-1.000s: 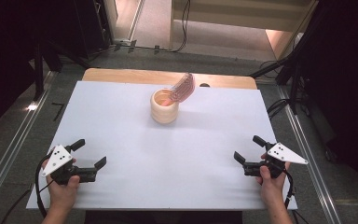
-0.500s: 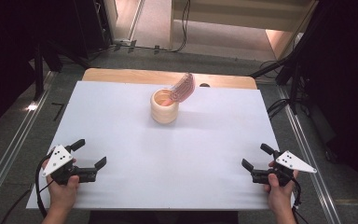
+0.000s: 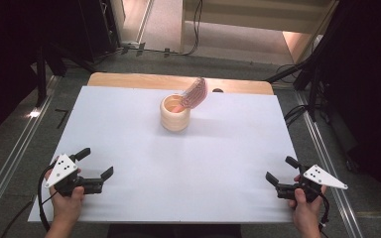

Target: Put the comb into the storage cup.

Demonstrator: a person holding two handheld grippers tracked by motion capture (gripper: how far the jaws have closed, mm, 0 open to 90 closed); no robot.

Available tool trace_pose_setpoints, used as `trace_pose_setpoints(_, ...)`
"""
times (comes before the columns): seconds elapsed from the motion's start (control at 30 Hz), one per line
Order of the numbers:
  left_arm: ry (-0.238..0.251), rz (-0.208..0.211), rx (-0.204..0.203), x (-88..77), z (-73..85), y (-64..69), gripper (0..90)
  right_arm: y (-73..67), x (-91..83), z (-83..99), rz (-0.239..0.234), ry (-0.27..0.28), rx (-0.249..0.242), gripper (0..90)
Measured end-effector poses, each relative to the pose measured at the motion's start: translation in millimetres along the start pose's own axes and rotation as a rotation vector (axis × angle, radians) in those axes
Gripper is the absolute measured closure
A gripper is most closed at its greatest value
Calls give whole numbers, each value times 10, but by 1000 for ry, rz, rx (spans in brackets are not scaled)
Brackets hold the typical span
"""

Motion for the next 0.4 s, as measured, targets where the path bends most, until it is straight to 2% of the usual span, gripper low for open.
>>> trace_pose_setpoints(0.1,0,0,1,1,0,2,0,26,6,9,-2,9,18,0)
trace_pose_setpoints(0.23,-3,-4,-6,-4,4,-7,0,19,23,21,-1,4,14,0)
trace_pose_setpoints(0.4,-5,-9,-10,-1,7,-10,0,11,35,24,28,1,8,0)
Point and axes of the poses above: each handheld gripper's, and its own axes: x roughly forward along the jaws, z roughly out of its underside, y roughly to its right, the point moved 3 cm from there along x, roughly forward along the jaws, and after that the axes turned 14 degrees about x, right-handed, at the moved point
